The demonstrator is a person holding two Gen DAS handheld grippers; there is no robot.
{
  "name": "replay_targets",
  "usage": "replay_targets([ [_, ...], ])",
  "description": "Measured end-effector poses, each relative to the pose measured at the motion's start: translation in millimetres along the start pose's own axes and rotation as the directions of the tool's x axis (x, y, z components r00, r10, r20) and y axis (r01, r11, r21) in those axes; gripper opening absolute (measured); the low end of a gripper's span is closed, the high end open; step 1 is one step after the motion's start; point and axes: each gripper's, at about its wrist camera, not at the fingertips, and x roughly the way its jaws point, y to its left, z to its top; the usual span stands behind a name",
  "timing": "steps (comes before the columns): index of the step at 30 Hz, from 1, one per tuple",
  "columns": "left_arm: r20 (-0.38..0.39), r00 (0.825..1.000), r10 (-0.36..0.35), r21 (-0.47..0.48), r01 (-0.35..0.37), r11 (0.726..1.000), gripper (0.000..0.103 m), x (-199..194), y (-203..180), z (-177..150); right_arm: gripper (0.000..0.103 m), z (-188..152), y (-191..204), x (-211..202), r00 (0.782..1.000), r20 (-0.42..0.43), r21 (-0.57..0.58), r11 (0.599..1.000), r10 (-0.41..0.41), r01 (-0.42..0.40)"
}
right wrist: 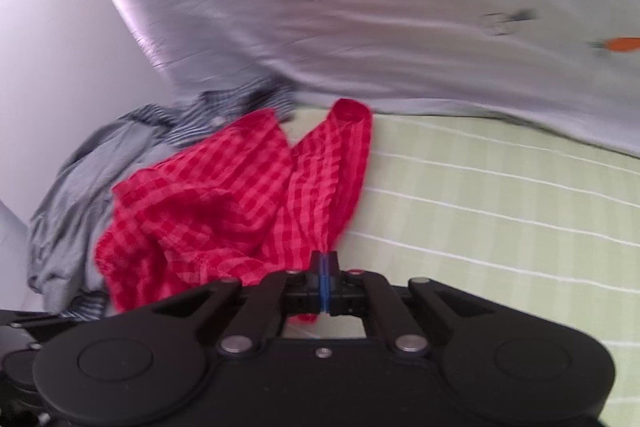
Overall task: Fold clothes
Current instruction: 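Lift the red shorts with both grippers and lay them on the open mat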
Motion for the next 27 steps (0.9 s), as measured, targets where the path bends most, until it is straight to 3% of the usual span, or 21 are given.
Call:
replay_targets([
  [6,-0.007,0.997,-0.079,-0.012,0.079,0.997,0.003,-33.9,-35.0,-33.7,0.000,-54.7,-68.6,-82.9,0.979,0.037,0.095,0.976,-0.199,0.195],
  [9,-0.017,0.992,-0.128,-0.028,0.128,0.991,0.006,-52.2,-55.2,-52.2,0.000,-98.3,-110.4,-129.6,0.949,0.001,0.173,0.935,-0.314,0.310],
  [13,-0.011,0.982,-0.186,-0.024,0.186,0.982,0.009,-78.8,-96.5,-77.5,0.000,-156.8,-171.9,-185.0,0.899,-0.093,0.303,0.848,-0.428,0.435],
  [16,-0.015,0.979,-0.204,-0.009,0.204,0.979,0.014,-90.2,-132.7,-91.6,0.002,-186.5,-206.4,-222.3,0.881,-0.131,0.371,0.801,-0.456,0.470],
  [18,-0.027,0.973,-0.228,-0.025,0.228,0.973,0.014,-98.1,-155.2,-98.3,0.005,-193.7,-218.4,-244.7,0.877,-0.124,0.377,0.796,-0.464,0.474],
  [19,-0.031,0.969,-0.244,-0.035,0.243,0.969,0.016,-102.7,-165.9,-101.4,0.011,-196.6,-223.9,-255.7,0.875,-0.118,0.378,0.794,-0.468,0.476],
  [22,-0.025,0.954,-0.298,-0.042,0.297,0.954,0.025,-117.0,-198.6,-108.0,0.033,-199.1,-233.3,-278.8,0.875,-0.080,0.357,0.806,-0.477,0.472],
  [27,-0.002,0.941,-0.338,-0.024,0.338,0.941,0.028,-120.9,-244.7,-99.6,0.046,-191.6,-265.9,-280.4,0.900,-0.035,0.313,0.850,-0.435,0.423],
])
